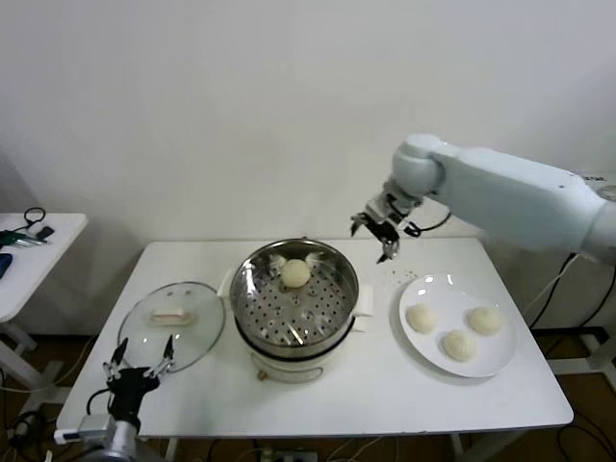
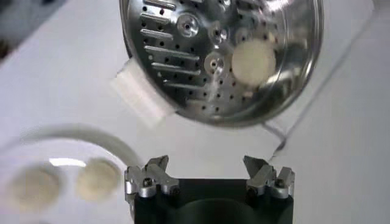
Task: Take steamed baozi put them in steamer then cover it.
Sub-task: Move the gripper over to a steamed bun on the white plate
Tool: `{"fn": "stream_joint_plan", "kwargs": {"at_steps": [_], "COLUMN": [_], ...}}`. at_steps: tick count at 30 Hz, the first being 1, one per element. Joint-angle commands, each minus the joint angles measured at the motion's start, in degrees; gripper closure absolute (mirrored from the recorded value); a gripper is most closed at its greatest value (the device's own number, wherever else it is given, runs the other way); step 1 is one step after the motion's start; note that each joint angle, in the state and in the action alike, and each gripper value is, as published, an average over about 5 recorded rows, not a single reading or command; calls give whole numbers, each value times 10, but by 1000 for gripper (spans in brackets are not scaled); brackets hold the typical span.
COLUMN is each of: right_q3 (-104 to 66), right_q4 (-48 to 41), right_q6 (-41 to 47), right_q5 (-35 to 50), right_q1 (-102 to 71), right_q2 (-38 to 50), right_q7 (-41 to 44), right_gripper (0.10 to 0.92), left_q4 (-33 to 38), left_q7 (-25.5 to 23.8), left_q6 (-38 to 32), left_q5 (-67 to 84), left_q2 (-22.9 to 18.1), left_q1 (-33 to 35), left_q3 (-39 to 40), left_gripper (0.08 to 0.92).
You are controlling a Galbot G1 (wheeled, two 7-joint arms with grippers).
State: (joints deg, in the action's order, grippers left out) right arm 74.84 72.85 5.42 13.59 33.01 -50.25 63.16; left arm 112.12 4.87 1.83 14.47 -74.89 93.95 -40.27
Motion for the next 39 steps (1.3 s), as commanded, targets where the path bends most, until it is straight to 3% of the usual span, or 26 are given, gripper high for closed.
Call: {"fn": "stream_joint_plan", "kwargs": {"at_steps": [1, 11, 39], "right_q3": [7, -137, -199], "right_q4": [-7, -102, -204], "right_q6": [125, 78, 47], "right_q5": [92, -28, -103], "right_q1": [-83, -237, -302], "right_q2": [105, 90, -1], "right_q7": [-11, -13, -24], "right_gripper": [203, 203, 203], "left_q4": [2, 1, -14], "left_q7": [-3, -3, -3], "left_q6": [0, 5, 1], "left_q5": [5, 4, -3], "left_q2": [-1, 4, -8], "left_q1": [-1, -5, 1], "left_q3": [-1, -5, -10], "left_gripper": [177, 177, 177]}}
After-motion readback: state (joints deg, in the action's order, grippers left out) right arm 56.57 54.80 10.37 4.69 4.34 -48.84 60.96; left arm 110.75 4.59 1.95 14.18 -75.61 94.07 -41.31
